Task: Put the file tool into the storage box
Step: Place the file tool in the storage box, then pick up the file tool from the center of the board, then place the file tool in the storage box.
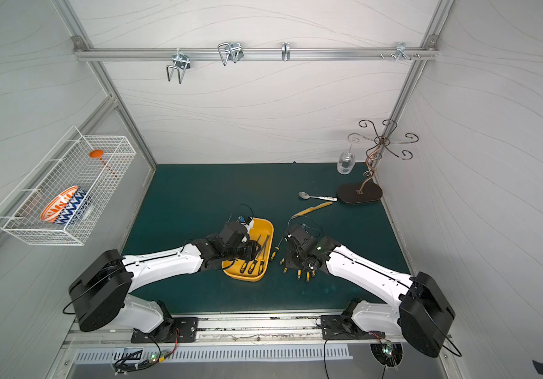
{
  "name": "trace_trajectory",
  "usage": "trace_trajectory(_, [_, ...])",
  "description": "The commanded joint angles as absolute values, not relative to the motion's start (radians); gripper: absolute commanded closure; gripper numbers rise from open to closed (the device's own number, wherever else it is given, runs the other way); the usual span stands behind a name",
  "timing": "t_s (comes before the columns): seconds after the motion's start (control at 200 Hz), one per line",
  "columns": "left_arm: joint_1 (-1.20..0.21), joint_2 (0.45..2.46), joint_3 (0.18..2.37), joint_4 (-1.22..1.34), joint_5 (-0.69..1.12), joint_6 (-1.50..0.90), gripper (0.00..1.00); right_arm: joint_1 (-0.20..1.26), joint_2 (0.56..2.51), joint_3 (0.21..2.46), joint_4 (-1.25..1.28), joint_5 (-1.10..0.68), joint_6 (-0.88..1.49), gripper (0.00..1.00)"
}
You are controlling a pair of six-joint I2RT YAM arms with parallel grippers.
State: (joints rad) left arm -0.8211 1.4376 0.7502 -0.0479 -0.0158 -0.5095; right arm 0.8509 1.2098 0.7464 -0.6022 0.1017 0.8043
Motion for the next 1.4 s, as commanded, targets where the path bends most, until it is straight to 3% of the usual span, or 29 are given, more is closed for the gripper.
trace_trajectory(0.0, [-0.825,1.394,0.741,-0.031,-0.031,-0.514,0.49,0.839,1.247,0.721,-0.671,0.132,0.829,0.62])
trace_trajectory(0.44, [-0.825,1.332,0.705,-0.041,-0.04,-0.518,0.49,0.838,1.398,0.678,-0.599,0.083,0.831,0.64])
trace_trajectory(0.765, [-0.825,1.293,0.724,-0.033,0.002,-0.503,0.39,0.841,1.379,0.684,-0.59,0.066,0.823,0.93])
trace_trajectory(1.071, [-0.825,1.22,0.748,0.073,0.213,-0.528,0.36,0.847,1.174,0.711,-0.435,-0.137,0.764,0.93])
trace_trajectory(1.396, [-0.825,1.221,0.759,0.102,0.261,-0.532,0.35,0.949,1.251,0.867,-0.352,-0.255,0.719,0.92])
